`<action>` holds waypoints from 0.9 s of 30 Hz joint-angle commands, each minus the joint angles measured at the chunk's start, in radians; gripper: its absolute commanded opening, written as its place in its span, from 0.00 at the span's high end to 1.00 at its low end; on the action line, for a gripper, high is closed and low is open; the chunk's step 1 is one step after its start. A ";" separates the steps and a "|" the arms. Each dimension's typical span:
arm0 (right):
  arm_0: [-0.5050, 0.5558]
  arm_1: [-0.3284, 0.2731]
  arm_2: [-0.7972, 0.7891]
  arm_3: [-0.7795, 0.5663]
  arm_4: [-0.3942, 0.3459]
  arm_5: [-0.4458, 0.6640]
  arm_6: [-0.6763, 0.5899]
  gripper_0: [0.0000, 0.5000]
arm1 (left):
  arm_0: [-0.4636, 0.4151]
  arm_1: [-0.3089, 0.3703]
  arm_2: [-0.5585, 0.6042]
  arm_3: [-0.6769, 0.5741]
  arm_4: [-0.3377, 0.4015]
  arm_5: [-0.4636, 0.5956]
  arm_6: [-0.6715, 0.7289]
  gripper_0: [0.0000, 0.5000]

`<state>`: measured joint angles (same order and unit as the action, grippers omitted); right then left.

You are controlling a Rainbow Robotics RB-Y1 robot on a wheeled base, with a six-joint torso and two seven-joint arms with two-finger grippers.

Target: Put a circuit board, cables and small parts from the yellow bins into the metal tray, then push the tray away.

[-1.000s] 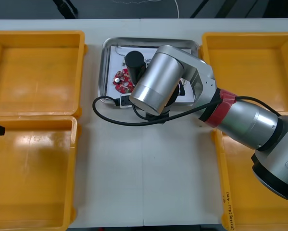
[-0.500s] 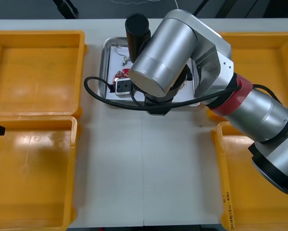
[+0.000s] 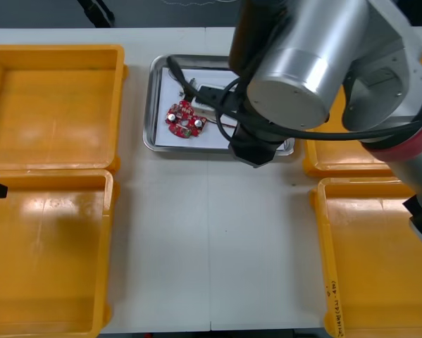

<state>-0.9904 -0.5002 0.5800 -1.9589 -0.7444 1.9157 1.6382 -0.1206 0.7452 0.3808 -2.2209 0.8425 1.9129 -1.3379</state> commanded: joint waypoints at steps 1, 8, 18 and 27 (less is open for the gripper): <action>0.042 -0.090 -0.109 -0.084 -0.073 0.004 -0.117 0.00 | 0.019 0.043 0.030 -0.029 0.006 0.007 0.006 0.00; 0.170 -0.172 -0.282 -0.149 -0.188 0.004 -0.253 0.00 | 0.019 0.043 0.030 -0.029 0.006 0.007 0.006 0.00; 0.437 -0.310 -0.536 -0.255 -0.247 0.004 -0.311 0.00 | 0.019 0.043 0.030 -0.029 0.006 0.007 0.006 0.00; 0.613 -0.353 -0.680 -0.314 -0.245 0.004 -0.434 0.00 | 0.019 0.043 0.030 -0.029 0.006 0.007 0.006 0.00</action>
<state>-0.4313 -0.8113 -0.0394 -2.2234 -0.9846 1.9162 1.2685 -0.1188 0.7455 0.3808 -2.2212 0.8427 1.9129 -1.3379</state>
